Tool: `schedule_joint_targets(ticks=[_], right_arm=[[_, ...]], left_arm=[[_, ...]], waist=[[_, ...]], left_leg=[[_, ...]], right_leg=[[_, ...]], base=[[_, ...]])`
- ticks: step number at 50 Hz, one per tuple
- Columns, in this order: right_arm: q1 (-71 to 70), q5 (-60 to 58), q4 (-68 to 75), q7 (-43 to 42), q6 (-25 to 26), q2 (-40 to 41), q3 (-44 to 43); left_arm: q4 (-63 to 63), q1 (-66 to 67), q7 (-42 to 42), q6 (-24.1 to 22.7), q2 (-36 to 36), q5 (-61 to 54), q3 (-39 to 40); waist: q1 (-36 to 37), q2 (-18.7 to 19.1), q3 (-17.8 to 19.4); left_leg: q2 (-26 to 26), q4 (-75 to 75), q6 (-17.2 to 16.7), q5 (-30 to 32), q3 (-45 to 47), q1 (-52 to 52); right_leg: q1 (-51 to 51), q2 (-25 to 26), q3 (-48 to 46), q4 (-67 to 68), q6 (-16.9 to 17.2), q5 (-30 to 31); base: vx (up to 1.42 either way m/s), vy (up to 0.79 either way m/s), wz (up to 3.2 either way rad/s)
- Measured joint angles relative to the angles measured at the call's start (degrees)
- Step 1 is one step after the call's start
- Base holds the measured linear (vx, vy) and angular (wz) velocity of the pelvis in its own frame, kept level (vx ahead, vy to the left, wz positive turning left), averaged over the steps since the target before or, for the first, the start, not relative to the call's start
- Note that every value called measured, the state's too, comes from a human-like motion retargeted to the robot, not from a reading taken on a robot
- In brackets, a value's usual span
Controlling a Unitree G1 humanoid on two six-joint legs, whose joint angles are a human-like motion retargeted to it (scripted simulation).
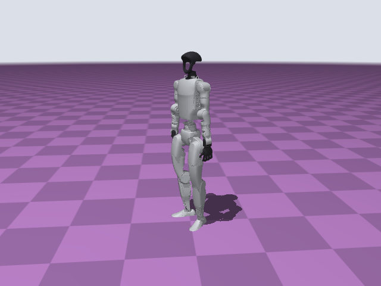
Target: Upper body actions
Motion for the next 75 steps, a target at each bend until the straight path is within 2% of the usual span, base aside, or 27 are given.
schedule_joint_targets(ticks=[18, 25, 31, 36, 43, 48, 57, 67, 72, 75], right_arm=[[0.23, -0.32, -0.46, -0.23, -0.29, -0.06, -0.51], [0.02, 3.92, -1.61, -2.55, -1.32, -0.70, -7.15], [-2.53, 10.96, -3.07, -2.49, -0.32, -4.52, -16.75], [-4.76, 18.32, -12.36, -2.37, -0.20, -9.86, -25.12], [-10.51, 22.61, -40.11, -2.44, -3.41, -19.11, -31.56], [-18.20, 26.30, -56.34, -10.85, -5.60, -27.69, -33.12], [-33.20, 30.08, -72.31, -37.03, -11.25, -43.18, -30.79], [-44.35, 14.43, -94.43, -55.10, -9.28, -54.82, -22.78], [-44.74, 1.27, -106.05, -63.55, -7.79, -59.17, -23.73], [-44.22, -2.00, -111.04, -67.50, -8.07, -59.82, -24.49]], left_arm=[[-0.01, -0.06, 0.10, 0.04, 0.07, 0.08, 0.29], [0.01, -0.14, 0.19, -0.09, 0.13, 0.07, 0.77], [0.14, -0.40, -0.02, 0.02, 0.45, -0.10, 1.85], [0.01, -0.64, 0.11, 0.07, 0.92, -0.38, 2.73], [0.36, -0.62, 0.16, 0.06, 1.17, -0.95, 3.74], [0.55, -0.93, 0.24, 0.21, 1.40, -0.38, 4.48], [0.78, -1.14, 0.33, 0.16, 2.11, -0.44, 3.24], [1.29, -0.96, 0.41, 0.21, 2.71, -0.83, 2.99], [1.15, -1.39, 0.29, 0.25, 2.48, -0.74, 3.04], [0.90, -1.49, 0.25, 0.14, 2.23, -0.88, 2.95]], waist=[[-0.24, -0.19, 0.08], [-0.86, -0.25, 0.34], [-1.11, -0.65, 0.49], [-1.18, -1.57, 0.35], [-2.05, -1.95, 0.09], [-2.55, -2.15, -0.41], [-1.20, -3.28, -2.05], [-1.54, -3.31, -2.63], [-1.23, -3.16, -2.56], [-0.97, -3.11, -2.63]], left_leg=[[-0.01, 0.01, -0.03, -0.07, 0.05, 0.09], [0.10, 0.08, -0.03, -0.06, -0.10, 0.03], [0.18, 0.15, -0.02, -0.11, 0.13, -0.02], [0.01, 0.23, -0.08, -0.18, 0.02, -0.15], [-0.05, 0.06, 0.01, -0.35, 0.28, -0.01], [-0.01, 0.13, 0.00, -0.37, 0.25, -0.27], [-0.07, 0.30, -0.16, -0.42, -0.77, -1.04], [0.18, 0.32, -0.35, -0.57, -1.23, -1.03], [0.30, 0.50, -0.37, -0.54, -1.20, -1.21], [0.24, 0.49, -0.36, -0.48, -1.32, -1.31]], right_leg=[[0.11, 0.01, 0.04, -0.03, 0.00, -0.08], [0.24, 0.08, 0.00, -0.07, 0.04, -0.14], [0.13, 0.06, 0.12, -0.08, 0.12, -0.04], [0.03, -0.28, -0.10, -0.10, 0.24, -0.01], [-0.15, -0.23, -0.08, -0.07, 0.33, 0.02], [-0.27, -0.24, -0.08, -0.11, 0.40, -0.03], [-0.46, -0.39, -0.94, -0.13, 0.45, -0.43], [-0.32, -0.15, -1.42, -0.20, 0.45, -0.65], [-0.24, -0.12, -1.31, -0.21, 0.45, -0.71], [-0.22, -0.17, -1.34, -0.22, 0.46, -0.75]], base=[[0.00, 0.00, 0.00], [0.00, 0.00, 0.00], [0.00, 0.00, 0.00], [0.00, 0.00, 0.00], [0.00, 0.00, 0.00], [0.00, 0.00, 0.00], [0.00, 0.00, 0.00], [0.00, -0.01, 0.00], [0.00, 0.00, 0.00], [0.00, 0.00, 0.00]])
